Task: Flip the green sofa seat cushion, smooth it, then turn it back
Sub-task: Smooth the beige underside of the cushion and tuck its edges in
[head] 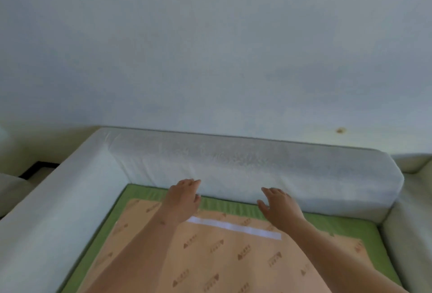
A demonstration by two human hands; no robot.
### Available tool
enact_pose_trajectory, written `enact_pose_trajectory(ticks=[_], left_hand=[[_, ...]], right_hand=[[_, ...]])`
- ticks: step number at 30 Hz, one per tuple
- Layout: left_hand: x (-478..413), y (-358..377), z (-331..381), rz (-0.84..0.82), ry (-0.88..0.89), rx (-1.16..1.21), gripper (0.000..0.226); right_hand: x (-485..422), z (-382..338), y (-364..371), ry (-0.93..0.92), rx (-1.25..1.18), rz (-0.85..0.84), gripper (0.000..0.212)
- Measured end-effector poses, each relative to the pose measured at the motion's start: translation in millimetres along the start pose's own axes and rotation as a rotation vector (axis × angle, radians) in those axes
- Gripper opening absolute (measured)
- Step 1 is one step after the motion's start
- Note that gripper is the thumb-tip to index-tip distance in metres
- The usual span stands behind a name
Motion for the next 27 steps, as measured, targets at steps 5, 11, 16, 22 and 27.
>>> enact_pose_trajectory(ticks=[5, 11, 16, 22, 27], left_hand=[[-57.8, 90.8, -28.0, -0.068, 0.025, 0.021, 0.054], [-129.7, 260.2, -63.7, -0.157, 0.04, 0.029, 0.055], [-174.7, 412.0, -82.2, -0.191, 0.081, -0.026, 0.055], [-225.3, 588.6, -91.2, -0.244, 0.128, -0.026, 0.085], [-248.1, 666.7, -99.6, -0.043, 0.102, -0.04, 0.095]], right_hand=[[-53.8, 1.1, 80.2, 0.044, -0.016, -0.052, 0.059], [-114.1, 19.2, 237.9, 0.147, -0.007, -0.115, 0.063], [-157.7, 52.2, 378.6, 0.186, 0.037, -0.161, 0.065], [-229.0, 87.4, 533.7, 0.125, 0.071, -0.175, 0.069], [-246.1, 116.4, 620.5, 0.117, 0.148, -0.043, 0.065]])
Point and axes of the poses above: each hand's wrist, its own x-axis away from the middle knuckle, its own y-axis out of the palm, z = x × y, the point moved 6 cm from there along -x, towards the middle knuckle, and after that the axes turned 15 degrees about z, right-handed, at the moved point
